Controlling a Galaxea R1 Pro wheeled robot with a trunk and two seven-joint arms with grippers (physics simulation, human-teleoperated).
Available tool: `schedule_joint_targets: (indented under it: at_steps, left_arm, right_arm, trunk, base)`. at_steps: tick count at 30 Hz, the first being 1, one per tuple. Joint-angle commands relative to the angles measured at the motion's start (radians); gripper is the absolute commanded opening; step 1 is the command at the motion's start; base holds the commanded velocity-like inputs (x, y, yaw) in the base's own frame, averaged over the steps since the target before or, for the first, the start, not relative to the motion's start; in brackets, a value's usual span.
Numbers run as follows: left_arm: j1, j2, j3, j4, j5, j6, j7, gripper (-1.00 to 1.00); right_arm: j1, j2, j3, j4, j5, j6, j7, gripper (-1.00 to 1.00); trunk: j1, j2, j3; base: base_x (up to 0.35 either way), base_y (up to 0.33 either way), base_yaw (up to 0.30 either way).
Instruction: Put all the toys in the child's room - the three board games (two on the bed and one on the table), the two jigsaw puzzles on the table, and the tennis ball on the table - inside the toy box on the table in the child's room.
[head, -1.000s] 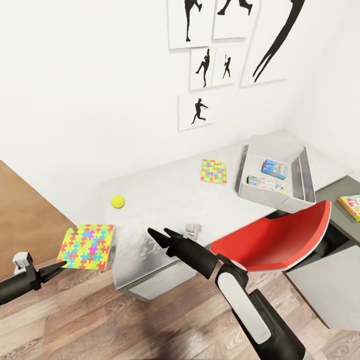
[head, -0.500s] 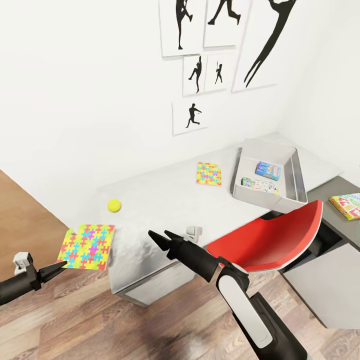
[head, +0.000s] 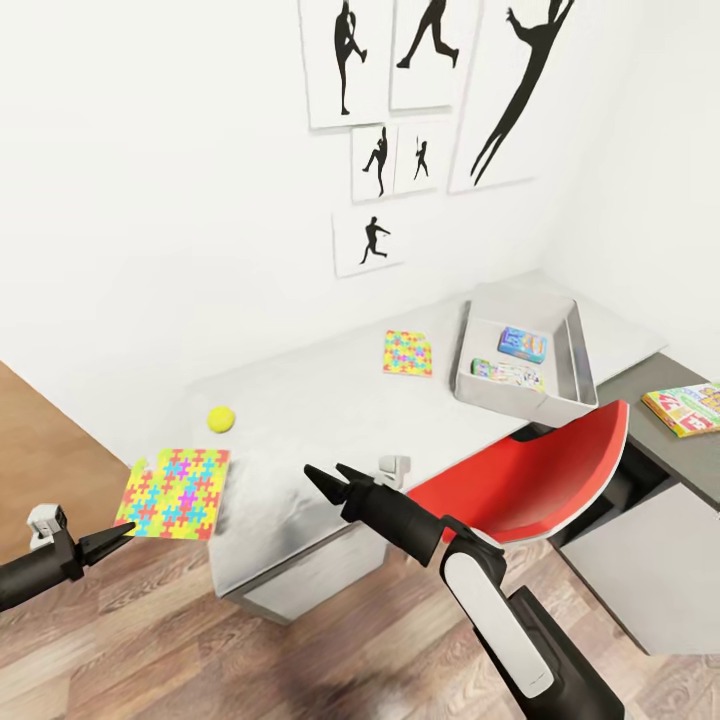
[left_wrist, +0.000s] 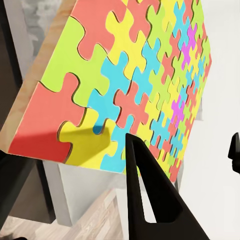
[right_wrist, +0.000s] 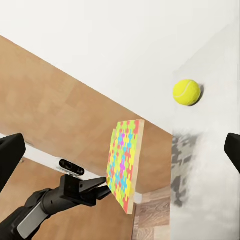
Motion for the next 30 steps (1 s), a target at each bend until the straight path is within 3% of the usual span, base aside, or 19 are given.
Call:
schedule_joint_targets:
  at_steps: [1,30]
  left_arm:
    - [-0.001,0.000,0.002,-0.001,-0.008,0.010,-0.007,-1.00]
    - [-0.001,-0.003,-0.007,-0.001,-0.008,0.010,-0.007,-1.00]
  right_arm:
    - [-0.001,-0.001,0.000,0.000,-0.007,0.003,0.000,1.00]
    - [0.000,-0.002,-0.001,-0.002,-0.007,0.003,0.001,1.00]
  trunk:
    - [0.001,-0.002,0.000]
    - [0.001,-0.002,0.045]
  base:
    - [0.000,0.000,-0.080]
    - [0.000,0.000,-0.080]
